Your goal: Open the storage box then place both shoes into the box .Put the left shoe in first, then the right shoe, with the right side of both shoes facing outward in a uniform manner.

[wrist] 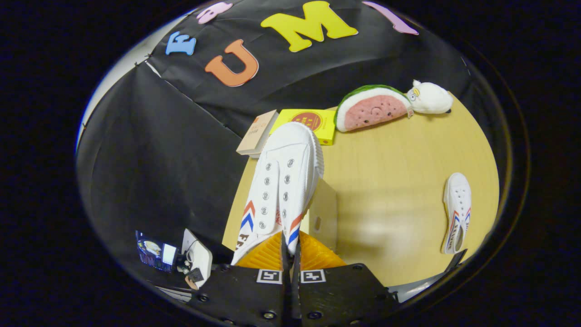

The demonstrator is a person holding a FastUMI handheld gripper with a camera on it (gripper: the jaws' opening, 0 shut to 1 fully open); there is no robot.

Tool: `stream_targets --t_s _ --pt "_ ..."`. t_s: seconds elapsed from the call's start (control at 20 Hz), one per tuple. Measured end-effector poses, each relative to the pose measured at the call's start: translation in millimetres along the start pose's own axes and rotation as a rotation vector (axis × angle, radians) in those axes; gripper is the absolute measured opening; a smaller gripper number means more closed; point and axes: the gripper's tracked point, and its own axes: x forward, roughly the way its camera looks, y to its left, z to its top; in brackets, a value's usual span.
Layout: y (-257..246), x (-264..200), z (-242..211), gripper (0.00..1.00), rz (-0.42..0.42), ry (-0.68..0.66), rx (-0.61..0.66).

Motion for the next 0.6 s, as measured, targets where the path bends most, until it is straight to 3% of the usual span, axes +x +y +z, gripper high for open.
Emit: stream_targets --t_s 0.25,0.6 --pt "56 43 -13 0.0 0.002 0.037 -0.022" --pt "71 108 -40 0.0 -0.07 0.12 -0.059"
